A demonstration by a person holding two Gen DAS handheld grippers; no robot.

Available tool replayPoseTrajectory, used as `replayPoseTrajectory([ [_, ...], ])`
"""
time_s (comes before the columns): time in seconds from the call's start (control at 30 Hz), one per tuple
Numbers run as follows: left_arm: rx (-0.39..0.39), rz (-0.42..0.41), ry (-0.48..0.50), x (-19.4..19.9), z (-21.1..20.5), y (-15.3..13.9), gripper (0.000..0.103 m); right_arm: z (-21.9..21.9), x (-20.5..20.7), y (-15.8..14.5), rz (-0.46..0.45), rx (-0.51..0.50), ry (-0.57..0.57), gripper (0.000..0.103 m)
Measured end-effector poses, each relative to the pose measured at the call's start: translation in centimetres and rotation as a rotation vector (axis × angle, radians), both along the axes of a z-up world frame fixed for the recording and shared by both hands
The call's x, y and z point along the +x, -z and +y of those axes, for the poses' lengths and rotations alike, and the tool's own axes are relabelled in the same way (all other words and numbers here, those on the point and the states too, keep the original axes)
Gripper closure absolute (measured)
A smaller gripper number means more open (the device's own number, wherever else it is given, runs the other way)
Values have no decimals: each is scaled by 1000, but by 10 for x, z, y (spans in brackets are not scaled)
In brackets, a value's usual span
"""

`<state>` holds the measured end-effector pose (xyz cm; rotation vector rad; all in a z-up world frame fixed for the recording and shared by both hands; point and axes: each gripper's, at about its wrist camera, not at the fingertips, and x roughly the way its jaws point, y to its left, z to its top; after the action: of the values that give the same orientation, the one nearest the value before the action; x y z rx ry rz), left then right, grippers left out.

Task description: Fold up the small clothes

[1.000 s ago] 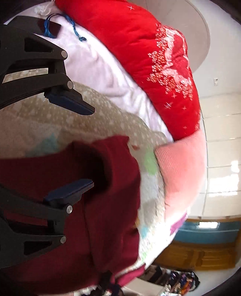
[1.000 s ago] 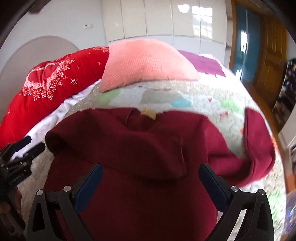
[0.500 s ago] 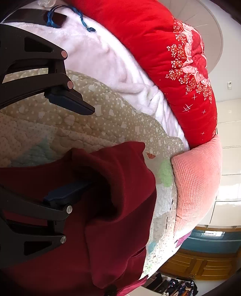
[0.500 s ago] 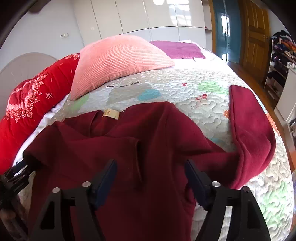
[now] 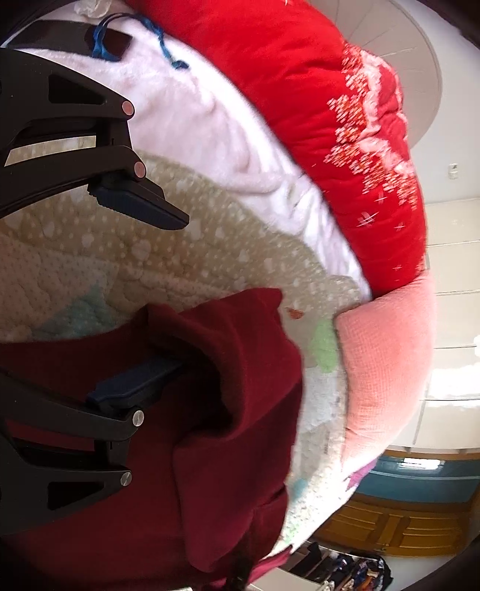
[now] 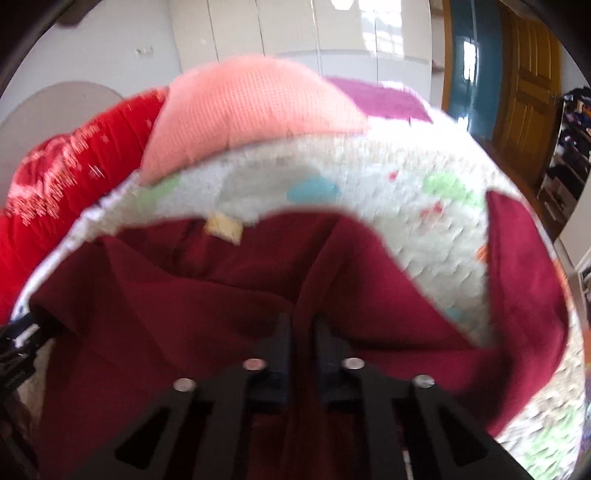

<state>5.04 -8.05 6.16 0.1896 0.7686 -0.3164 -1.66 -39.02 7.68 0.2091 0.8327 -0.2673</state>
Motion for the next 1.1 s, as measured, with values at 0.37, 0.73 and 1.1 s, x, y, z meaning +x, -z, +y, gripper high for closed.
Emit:
replayPoseTrajectory([
  [0.37,-41,-20,0,-4,15,-16,31,0,-21,-45,-52,-13,-69,100],
  [0.73,-13,22,25,-7,-1,2,31,-7,-28,-41,-85,40,-62,69],
  [1.1,7,10,28,-13,4,-1,31,-7,19,25,96,-60,-87,68],
])
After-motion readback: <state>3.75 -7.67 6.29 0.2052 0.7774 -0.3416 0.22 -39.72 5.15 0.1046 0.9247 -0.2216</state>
